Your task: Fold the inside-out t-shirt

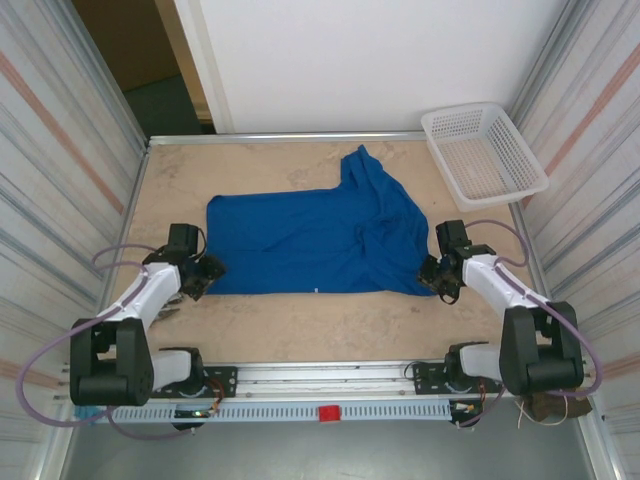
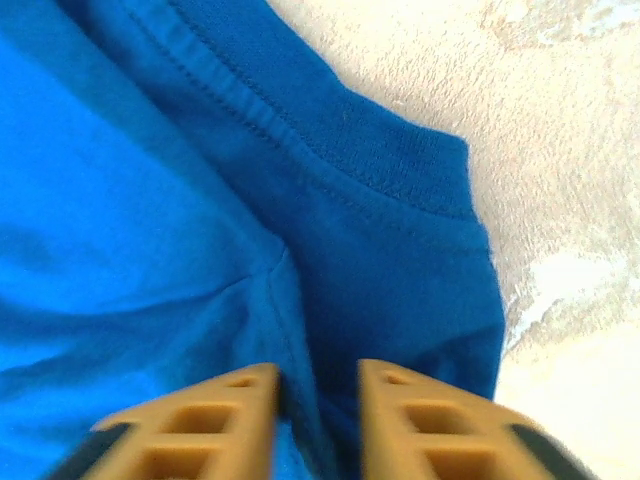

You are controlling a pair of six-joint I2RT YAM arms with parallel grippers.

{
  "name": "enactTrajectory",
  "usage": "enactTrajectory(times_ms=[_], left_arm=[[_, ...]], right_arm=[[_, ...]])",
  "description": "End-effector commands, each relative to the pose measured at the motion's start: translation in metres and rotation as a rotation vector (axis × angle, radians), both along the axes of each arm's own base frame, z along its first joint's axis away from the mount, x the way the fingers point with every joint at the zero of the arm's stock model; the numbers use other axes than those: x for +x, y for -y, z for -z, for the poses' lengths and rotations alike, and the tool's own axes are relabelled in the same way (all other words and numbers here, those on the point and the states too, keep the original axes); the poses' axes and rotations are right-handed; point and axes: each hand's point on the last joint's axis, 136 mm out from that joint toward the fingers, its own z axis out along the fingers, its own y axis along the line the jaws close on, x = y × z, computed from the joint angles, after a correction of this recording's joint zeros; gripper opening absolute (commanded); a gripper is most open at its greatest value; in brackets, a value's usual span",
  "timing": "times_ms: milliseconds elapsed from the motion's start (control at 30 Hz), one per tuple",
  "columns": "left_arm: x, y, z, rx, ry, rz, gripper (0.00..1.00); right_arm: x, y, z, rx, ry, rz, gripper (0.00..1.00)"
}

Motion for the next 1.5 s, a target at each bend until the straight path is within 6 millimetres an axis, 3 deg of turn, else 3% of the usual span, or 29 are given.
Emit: enactTrajectory(times_ms=[0, 100, 233, 267, 500, 800, 833, 867, 900, 967, 1000, 1067, 1167, 1233, 1367, 1467], left_arm=[[0.004, -0.004, 0.004, 0.032, 0.0, 0.006, 0.56], [0.006, -0.005, 0.01, 0.04, -0.017, 0.006, 0.4], [0.009, -0.008, 0.014, 0.059, -0.03, 0.007, 0.04], [0.009, -0.009, 0.014, 0.064, -0.035, 0.008, 0.0], [0.0, -0.01, 0.012, 0.063, -0.044, 0.009, 0.0], [-0.025, -0.008, 0.002, 0.03, -0.031, -0.007, 0.0], [-0.027, -0.008, -0.001, 0.028, -0.027, -0.005, 0.0], [-0.029, -0.008, -0.005, 0.027, -0.021, -0.006, 0.03], [-0.03, -0.008, -0.01, 0.028, -0.013, -0.007, 0.14], [-0.028, -0.012, -0.025, 0.049, 0.019, -0.011, 0.4], [-0.024, -0.014, -0.034, 0.059, 0.044, -0.011, 0.47], [-0.008, -0.021, -0.058, 0.085, 0.121, -0.005, 0.57], [0.028, -0.026, -0.088, 0.117, 0.217, 0.024, 0.61], [0.064, -0.024, -0.104, 0.127, 0.265, 0.08, 0.62], [0.139, -0.016, -0.105, 0.161, 0.244, 0.254, 0.59], [0.186, -0.01, -0.089, 0.256, 0.162, 0.405, 0.55]], right_arm=[[0.0, 0.0, 0.002, 0.021, 0.01, 0.017, 0.0], [-0.005, 0.007, -0.01, 0.016, 0.049, 0.054, 0.0], [-0.016, 0.019, -0.024, 0.035, 0.079, 0.116, 0.0], [-0.019, 0.022, -0.027, 0.041, 0.084, 0.133, 0.0], [-0.042, 0.041, -0.045, 0.075, 0.138, 0.29, 0.0], [-0.061, 0.05, -0.056, 0.066, 0.165, 0.411, 0.0], [-0.063, 0.052, -0.058, 0.056, 0.17, 0.43, 0.04], [-0.066, 0.055, -0.06, 0.042, 0.18, 0.447, 0.19], [-0.067, 0.058, -0.063, 0.035, 0.19, 0.462, 0.3], [-0.067, 0.063, -0.075, 0.019, 0.236, 0.49, 0.43], [-0.065, 0.064, -0.082, 0.017, 0.264, 0.493, 0.45], [-0.05, 0.063, -0.102, 0.036, 0.34, 0.47, 0.48], [-0.02, 0.053, -0.12, 0.089, 0.387, 0.383, 0.49], [0.01, 0.041, -0.129, 0.124, 0.394, 0.295, 0.49], [0.072, 0.01, -0.138, 0.135, 0.353, 0.092, 0.49], [0.124, -0.016, -0.148, 0.112, 0.337, -0.027, 0.5]])
